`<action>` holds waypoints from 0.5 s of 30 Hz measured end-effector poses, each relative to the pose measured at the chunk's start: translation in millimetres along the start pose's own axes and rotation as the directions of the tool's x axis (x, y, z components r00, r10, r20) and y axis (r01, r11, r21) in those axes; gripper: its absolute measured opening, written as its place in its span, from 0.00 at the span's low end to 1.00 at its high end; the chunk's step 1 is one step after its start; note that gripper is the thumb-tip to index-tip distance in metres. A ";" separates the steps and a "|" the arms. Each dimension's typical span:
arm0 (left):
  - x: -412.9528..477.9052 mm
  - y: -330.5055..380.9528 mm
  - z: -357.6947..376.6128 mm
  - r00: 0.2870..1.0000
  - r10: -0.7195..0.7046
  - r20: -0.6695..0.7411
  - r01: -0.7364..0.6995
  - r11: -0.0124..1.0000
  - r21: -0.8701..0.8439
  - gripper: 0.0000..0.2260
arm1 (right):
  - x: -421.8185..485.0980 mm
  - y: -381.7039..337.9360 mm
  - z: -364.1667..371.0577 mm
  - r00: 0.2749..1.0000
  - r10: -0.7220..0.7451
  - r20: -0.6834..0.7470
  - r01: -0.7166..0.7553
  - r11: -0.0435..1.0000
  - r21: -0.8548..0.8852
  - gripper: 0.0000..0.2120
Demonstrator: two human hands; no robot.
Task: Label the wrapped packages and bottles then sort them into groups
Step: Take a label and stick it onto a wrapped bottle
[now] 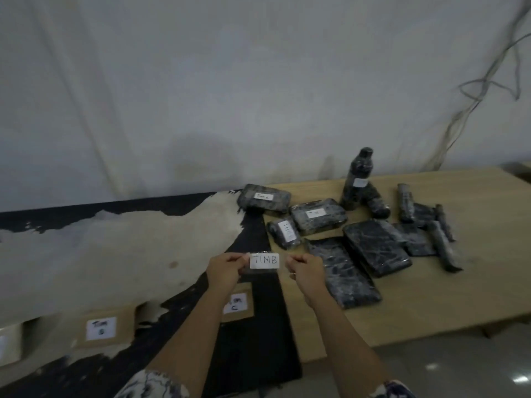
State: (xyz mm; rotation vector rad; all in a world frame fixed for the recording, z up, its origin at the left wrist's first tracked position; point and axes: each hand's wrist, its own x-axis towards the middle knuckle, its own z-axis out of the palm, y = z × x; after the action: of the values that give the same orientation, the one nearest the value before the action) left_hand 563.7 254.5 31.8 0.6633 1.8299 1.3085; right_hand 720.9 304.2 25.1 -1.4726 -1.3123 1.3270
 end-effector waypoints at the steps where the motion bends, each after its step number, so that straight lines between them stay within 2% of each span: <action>1: 0.6 5.2 16.7 1.000 -0.001 -0.004 0.001 1.000 0.000 0.04 | 9.0 0.8 -14.2 1.000 -0.007 -0.010 0.007 1.000 -0.013 0.11; 9: -0.4 25.9 154.6 0.999 0.000 0.033 0.002 0.999 -0.049 0.04 | 78.1 10.8 -136.9 0.997 0.026 -0.073 -0.032 0.996 -0.082 0.07; 15: 2.2 45.9 230.3 0.999 -0.020 0.031 0.022 0.999 -0.039 0.05 | 120.6 14.7 -192.5 0.988 0.067 -0.138 -0.076 0.995 -0.067 0.10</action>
State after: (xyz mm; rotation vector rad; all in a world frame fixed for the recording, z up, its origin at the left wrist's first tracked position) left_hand 751.6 395.4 35.2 0.6377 1.7774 1.3110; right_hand 904.6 438.5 21.0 -1.6434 -1.2412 1.2129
